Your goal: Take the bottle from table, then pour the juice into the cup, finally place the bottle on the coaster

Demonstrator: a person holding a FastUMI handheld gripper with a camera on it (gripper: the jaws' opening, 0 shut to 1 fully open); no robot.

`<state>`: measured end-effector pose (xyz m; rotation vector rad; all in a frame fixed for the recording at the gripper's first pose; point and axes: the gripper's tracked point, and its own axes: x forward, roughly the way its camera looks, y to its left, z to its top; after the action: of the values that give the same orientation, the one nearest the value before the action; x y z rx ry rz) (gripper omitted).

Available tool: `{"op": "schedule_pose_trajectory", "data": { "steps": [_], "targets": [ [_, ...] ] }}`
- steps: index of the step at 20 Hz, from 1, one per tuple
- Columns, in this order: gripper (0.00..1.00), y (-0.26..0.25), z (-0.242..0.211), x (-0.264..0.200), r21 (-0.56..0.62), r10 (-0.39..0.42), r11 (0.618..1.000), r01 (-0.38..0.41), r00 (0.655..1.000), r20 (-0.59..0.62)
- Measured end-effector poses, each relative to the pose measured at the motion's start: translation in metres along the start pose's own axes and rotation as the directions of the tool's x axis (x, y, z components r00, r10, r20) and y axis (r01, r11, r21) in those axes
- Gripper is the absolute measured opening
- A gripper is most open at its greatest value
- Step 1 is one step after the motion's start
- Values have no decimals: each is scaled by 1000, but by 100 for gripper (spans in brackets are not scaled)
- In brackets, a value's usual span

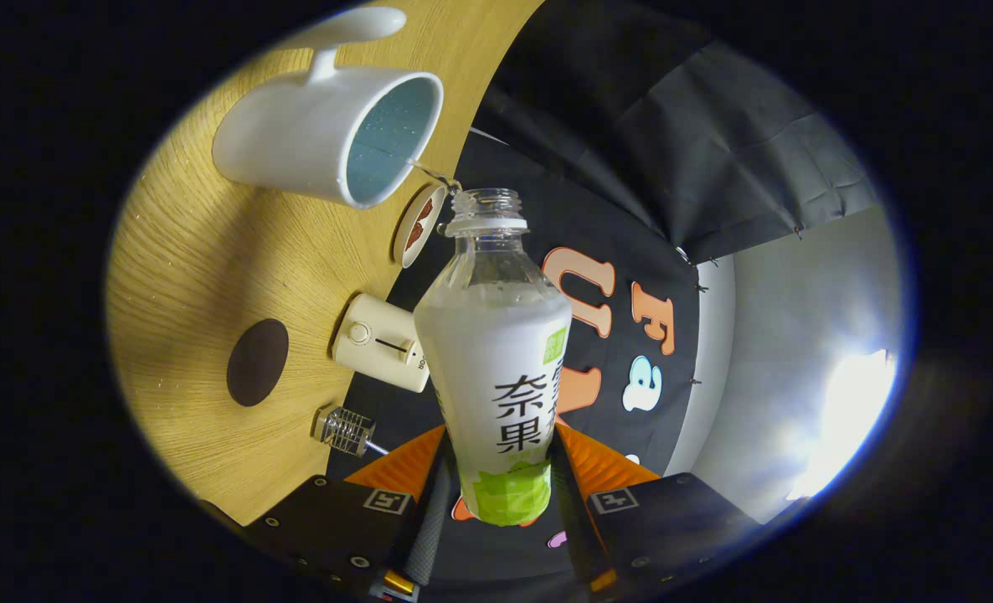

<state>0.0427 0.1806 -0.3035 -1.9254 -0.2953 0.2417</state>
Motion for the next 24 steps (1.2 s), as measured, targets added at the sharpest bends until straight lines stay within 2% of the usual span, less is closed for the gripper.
{"op": "schedule_pose_trajectory", "data": {
  "steps": [7,9,24],
  "targets": [
    [63,-2,1,2,-49,-32,998,33,999,30],
    [63,-1,-1,4,-42,-14,999,16,999,30],
    [63,-7,-3,6,-155,-22,987,36,996,92]
  ]
}}
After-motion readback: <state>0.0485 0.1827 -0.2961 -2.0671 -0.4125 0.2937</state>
